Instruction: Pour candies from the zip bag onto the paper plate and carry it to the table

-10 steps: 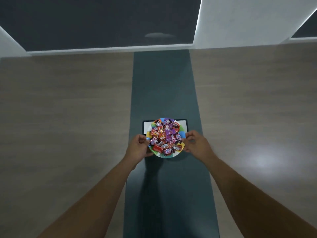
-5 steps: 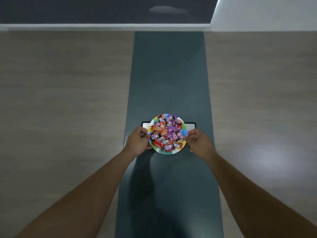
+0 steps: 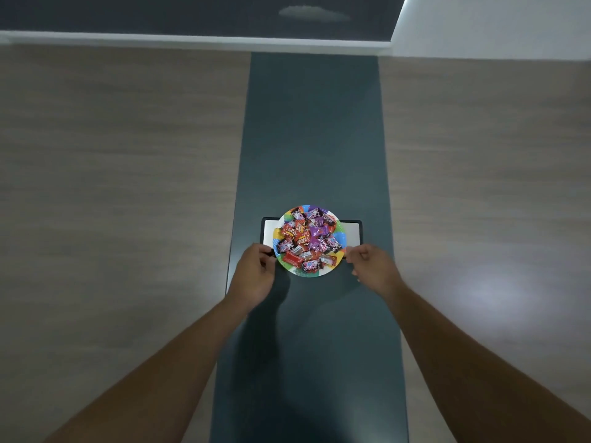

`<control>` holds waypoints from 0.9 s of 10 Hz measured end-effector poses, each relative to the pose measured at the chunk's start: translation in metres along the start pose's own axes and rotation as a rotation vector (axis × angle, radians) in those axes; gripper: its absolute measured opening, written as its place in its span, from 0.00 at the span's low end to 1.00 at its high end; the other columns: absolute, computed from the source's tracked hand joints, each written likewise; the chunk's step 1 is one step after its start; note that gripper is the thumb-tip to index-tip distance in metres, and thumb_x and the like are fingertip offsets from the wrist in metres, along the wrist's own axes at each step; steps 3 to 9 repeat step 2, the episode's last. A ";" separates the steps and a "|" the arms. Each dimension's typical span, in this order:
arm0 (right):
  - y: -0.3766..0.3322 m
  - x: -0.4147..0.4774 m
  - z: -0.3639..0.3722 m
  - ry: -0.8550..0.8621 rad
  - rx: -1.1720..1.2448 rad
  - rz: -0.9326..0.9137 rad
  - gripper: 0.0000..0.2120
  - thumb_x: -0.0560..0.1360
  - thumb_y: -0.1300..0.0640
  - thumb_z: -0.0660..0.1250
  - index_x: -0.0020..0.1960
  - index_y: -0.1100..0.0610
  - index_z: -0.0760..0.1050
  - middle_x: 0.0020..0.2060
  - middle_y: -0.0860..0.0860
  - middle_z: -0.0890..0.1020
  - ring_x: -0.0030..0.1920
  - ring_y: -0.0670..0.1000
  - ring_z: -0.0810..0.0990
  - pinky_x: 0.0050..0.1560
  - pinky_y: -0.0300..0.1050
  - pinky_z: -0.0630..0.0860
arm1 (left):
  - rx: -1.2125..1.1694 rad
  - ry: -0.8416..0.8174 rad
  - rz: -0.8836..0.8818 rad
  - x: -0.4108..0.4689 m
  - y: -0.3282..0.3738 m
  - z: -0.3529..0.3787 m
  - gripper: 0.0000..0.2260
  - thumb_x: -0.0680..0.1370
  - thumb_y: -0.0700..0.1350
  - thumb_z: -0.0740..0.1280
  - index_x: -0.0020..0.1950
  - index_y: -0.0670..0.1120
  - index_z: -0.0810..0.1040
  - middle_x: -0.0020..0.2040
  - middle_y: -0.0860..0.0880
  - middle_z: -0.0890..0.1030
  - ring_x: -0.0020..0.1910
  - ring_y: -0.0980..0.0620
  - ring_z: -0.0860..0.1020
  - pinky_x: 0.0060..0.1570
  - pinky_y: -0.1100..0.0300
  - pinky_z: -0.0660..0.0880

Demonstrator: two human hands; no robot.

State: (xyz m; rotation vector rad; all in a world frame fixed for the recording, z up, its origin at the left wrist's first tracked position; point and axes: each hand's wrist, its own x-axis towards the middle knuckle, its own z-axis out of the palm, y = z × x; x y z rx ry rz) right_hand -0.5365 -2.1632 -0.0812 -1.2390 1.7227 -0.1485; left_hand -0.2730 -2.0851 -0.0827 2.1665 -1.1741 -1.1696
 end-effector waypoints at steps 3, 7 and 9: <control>0.016 -0.038 0.011 0.067 -0.119 -0.047 0.14 0.84 0.45 0.65 0.57 0.54 0.83 0.50 0.50 0.87 0.55 0.56 0.86 0.57 0.49 0.79 | 0.170 -0.018 0.227 -0.060 -0.013 0.008 0.15 0.86 0.43 0.66 0.73 0.45 0.76 0.71 0.46 0.73 0.66 0.50 0.78 0.71 0.56 0.76; 0.016 -0.038 0.011 0.067 -0.119 -0.047 0.14 0.84 0.45 0.65 0.57 0.54 0.83 0.50 0.50 0.87 0.55 0.56 0.86 0.57 0.49 0.79 | 0.170 -0.018 0.227 -0.060 -0.013 0.008 0.15 0.86 0.43 0.66 0.73 0.45 0.76 0.71 0.46 0.73 0.66 0.50 0.78 0.71 0.56 0.76; 0.016 -0.038 0.011 0.067 -0.119 -0.047 0.14 0.84 0.45 0.65 0.57 0.54 0.83 0.50 0.50 0.87 0.55 0.56 0.86 0.57 0.49 0.79 | 0.170 -0.018 0.227 -0.060 -0.013 0.008 0.15 0.86 0.43 0.66 0.73 0.45 0.76 0.71 0.46 0.73 0.66 0.50 0.78 0.71 0.56 0.76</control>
